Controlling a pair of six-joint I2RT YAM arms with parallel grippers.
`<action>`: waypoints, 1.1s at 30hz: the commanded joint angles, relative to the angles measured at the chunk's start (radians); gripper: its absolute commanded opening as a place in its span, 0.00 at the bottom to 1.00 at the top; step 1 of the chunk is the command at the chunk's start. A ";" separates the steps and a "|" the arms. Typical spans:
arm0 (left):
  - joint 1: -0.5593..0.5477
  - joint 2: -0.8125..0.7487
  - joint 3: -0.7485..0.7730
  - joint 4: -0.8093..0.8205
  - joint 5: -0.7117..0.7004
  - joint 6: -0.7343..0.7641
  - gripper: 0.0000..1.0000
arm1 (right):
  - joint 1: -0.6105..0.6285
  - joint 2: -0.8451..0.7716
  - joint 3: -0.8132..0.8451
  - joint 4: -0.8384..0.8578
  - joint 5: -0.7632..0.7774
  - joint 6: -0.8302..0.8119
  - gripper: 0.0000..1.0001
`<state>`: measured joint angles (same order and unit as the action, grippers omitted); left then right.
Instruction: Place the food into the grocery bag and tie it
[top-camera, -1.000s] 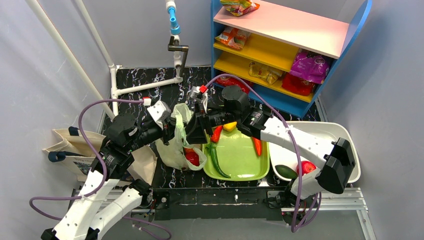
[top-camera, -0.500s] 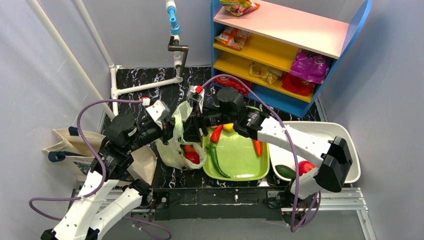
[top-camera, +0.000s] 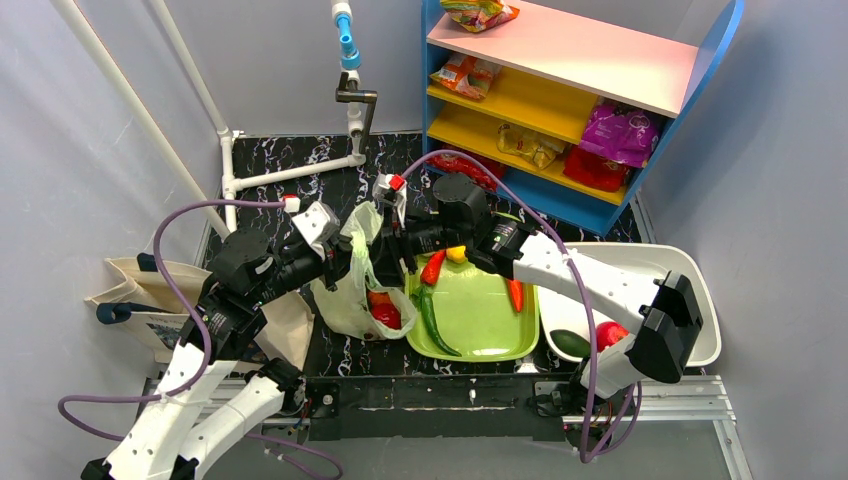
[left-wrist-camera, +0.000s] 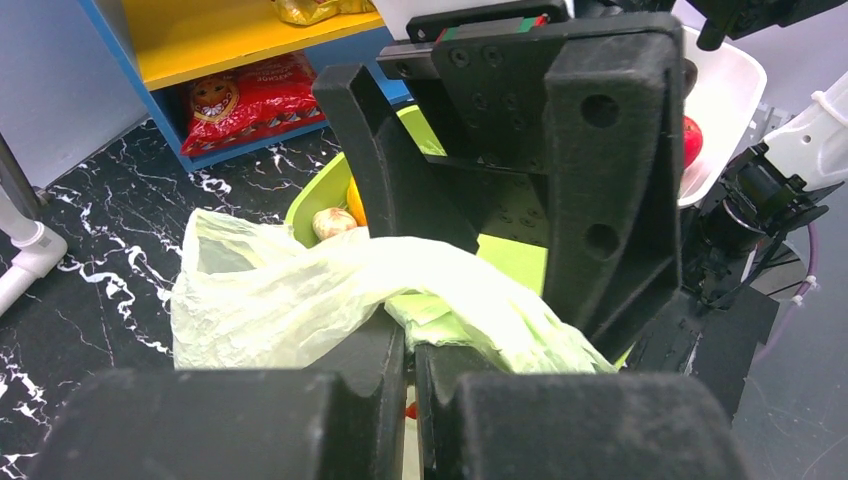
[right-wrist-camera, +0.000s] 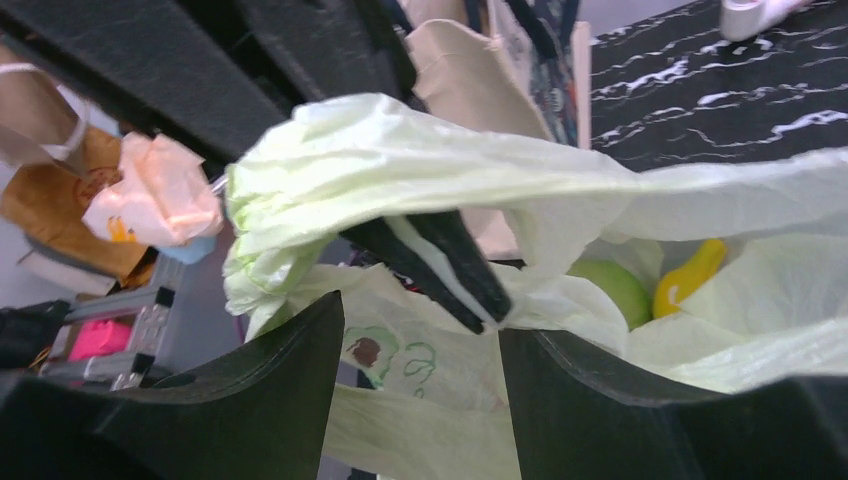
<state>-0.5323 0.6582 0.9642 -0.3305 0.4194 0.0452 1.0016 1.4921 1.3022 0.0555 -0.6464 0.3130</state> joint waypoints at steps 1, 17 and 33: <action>-0.001 0.003 0.041 -0.010 -0.006 0.022 0.00 | 0.003 -0.026 0.010 0.064 -0.167 -0.001 0.66; -0.002 0.025 0.048 0.018 -0.023 0.021 0.00 | 0.005 -0.005 0.055 0.007 -0.249 -0.003 0.67; -0.001 0.026 0.050 0.016 -0.045 -0.004 0.00 | 0.026 0.002 0.024 0.237 -0.109 0.101 0.68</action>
<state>-0.5331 0.6819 0.9825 -0.3367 0.3912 0.0586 1.0115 1.4914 1.3109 0.1345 -0.7876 0.3626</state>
